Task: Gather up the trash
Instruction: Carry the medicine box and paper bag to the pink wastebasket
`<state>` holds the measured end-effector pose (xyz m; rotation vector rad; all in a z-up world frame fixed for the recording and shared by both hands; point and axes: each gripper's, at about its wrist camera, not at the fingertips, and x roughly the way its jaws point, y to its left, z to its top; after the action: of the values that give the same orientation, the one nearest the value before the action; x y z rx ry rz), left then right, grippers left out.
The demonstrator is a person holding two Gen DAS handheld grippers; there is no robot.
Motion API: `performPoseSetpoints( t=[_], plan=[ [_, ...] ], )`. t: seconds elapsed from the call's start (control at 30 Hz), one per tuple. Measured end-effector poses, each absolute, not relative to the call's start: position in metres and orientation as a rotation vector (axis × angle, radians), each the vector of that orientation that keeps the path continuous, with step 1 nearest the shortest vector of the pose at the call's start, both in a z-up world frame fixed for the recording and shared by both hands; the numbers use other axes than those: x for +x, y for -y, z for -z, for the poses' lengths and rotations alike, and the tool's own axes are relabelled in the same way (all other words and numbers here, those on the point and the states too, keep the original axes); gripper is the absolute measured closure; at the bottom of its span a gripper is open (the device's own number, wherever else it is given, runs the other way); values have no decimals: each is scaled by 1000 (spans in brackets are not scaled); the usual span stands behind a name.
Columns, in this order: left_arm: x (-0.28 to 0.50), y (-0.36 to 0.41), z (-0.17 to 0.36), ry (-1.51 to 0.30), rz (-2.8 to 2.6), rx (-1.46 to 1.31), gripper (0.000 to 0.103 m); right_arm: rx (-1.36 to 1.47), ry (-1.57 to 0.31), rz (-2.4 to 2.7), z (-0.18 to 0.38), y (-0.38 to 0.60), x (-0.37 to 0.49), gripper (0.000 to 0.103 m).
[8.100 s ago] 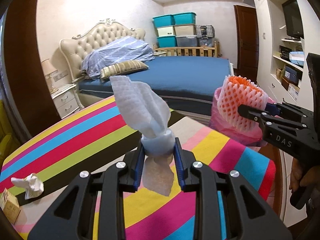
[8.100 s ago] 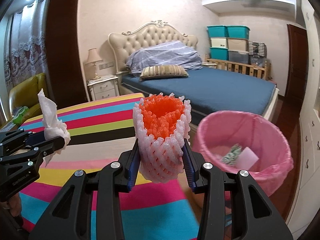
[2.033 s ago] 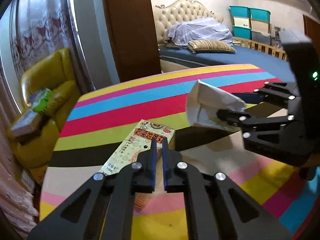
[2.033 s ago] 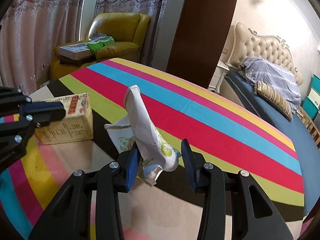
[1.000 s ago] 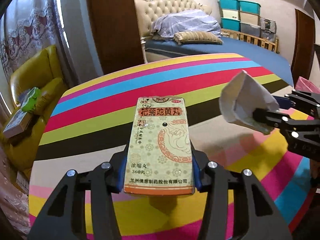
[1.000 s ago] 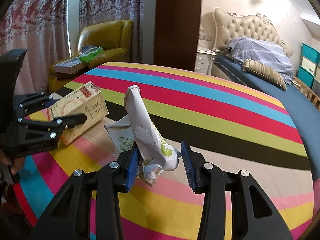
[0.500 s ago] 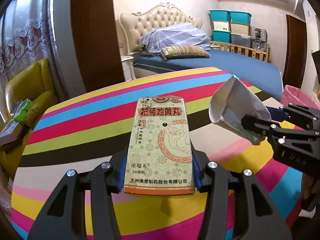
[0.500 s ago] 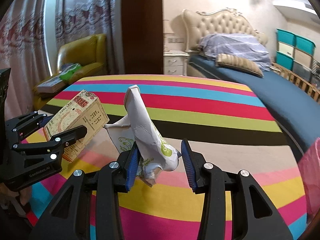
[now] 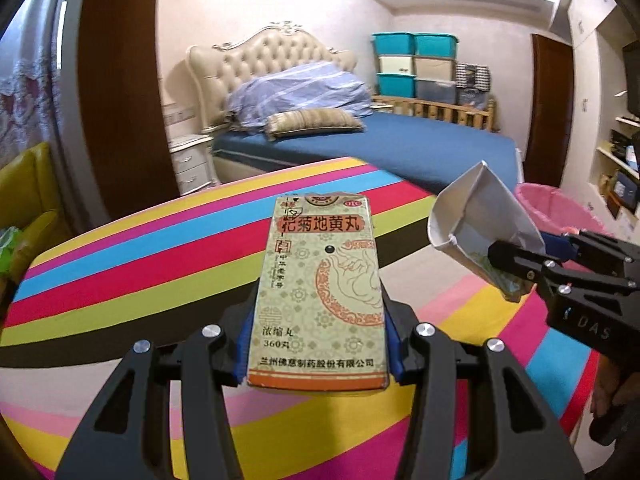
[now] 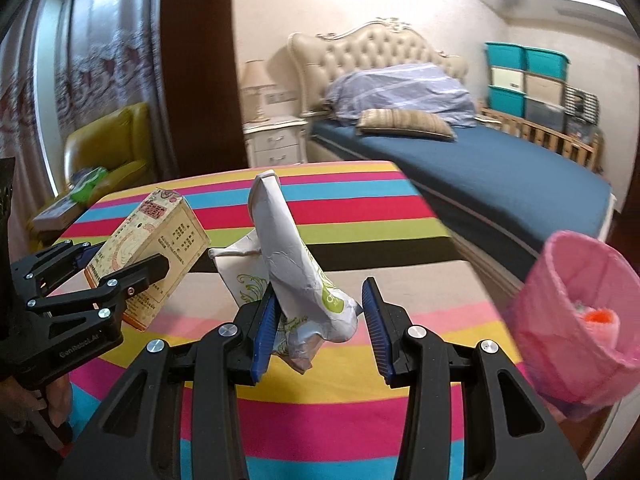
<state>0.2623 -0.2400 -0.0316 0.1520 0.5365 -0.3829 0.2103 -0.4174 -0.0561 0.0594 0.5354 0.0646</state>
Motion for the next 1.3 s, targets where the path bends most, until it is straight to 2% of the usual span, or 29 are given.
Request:
performPoseSetpoints(
  t=[0.33,0.9,1.3],
  plan=[
    [262,333,27,-558,536,175,54,122,-503,84,59,500,185,63],
    [258,537,25,-577,792,278,54,195,-503,341,65,670,181,63],
    [281,621,31,-611,846,266,54,231,-537,367,84,728,192,63]
  ],
)
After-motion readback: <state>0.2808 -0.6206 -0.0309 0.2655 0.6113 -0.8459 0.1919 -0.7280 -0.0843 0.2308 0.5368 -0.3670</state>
